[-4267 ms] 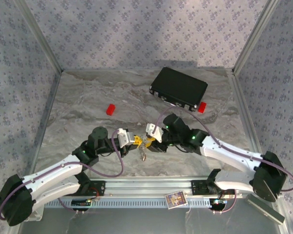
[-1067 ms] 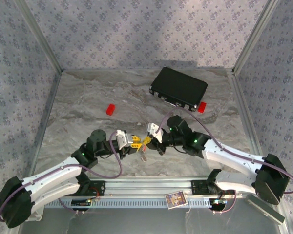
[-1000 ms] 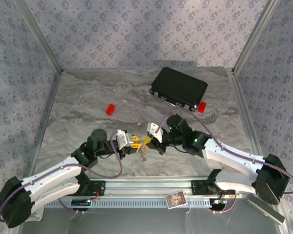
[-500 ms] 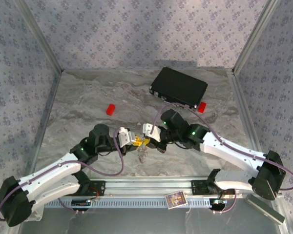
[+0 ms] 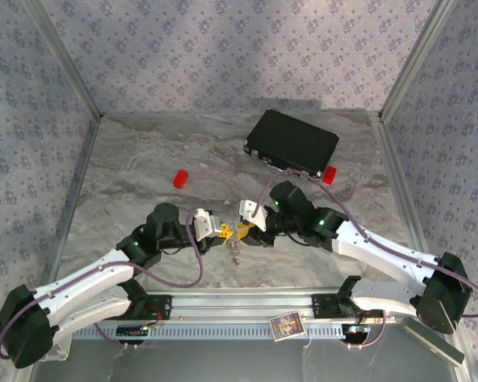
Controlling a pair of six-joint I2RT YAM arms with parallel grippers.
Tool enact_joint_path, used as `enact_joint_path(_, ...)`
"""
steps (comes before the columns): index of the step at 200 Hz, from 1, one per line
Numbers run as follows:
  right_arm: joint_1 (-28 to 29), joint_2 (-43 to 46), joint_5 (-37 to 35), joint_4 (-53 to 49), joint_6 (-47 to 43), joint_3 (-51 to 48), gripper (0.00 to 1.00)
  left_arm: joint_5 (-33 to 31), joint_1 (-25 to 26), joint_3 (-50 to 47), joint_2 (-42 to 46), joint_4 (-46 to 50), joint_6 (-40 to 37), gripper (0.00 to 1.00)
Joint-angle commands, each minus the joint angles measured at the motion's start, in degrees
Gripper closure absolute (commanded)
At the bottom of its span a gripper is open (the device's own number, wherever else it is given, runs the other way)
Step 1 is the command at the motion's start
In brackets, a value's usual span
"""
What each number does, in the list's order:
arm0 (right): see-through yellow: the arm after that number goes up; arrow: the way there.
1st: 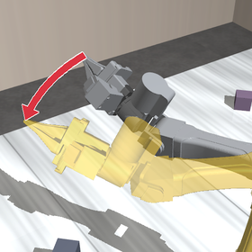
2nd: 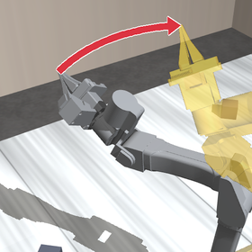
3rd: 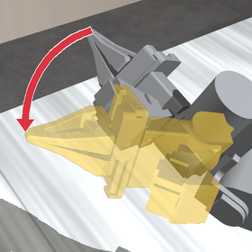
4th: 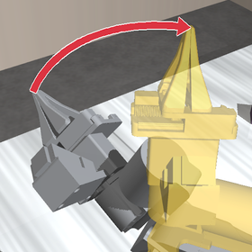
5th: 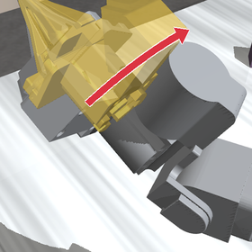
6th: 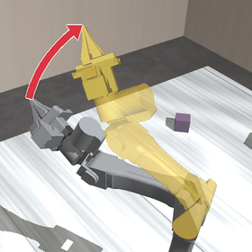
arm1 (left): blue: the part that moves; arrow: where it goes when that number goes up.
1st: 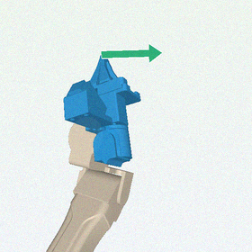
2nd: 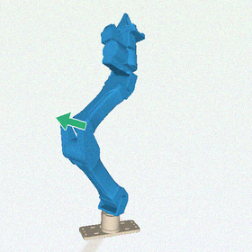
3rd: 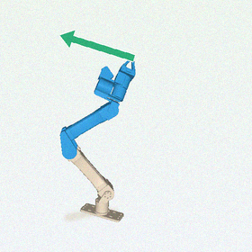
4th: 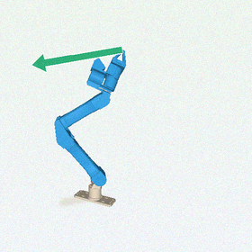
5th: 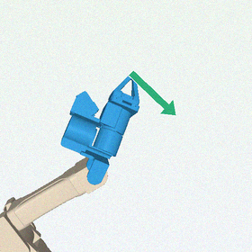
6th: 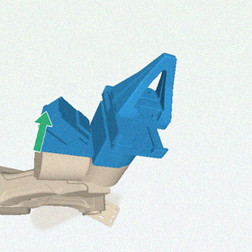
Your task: Put the keys on the keyring
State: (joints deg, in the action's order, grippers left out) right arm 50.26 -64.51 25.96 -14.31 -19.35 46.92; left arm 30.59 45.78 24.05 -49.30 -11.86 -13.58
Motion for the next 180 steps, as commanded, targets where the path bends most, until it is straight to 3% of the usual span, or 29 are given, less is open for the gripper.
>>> enact_joint_path(1, -0.18, 1.14, 0.48, 3.44, 3.41, -1.96, 0.7, 0.7, 0.17, -1.6, -0.09, -7.31, 1.94, 1.0)
enact_joint_path(63, 0.1, 3.29, -2.3, 5.08, 7.26, -5.82, 0.62, 0.04, 0.18, -3.66, -0.1, -10.94, 4.34, 1.0)
enact_joint_path(180, 2.03, -0.08, -3.68, 6.93, 8.64, -5.65, 0.65, -0.37, 0.17, -3.75, 0.52, -11.08, 4.76, 1.0)
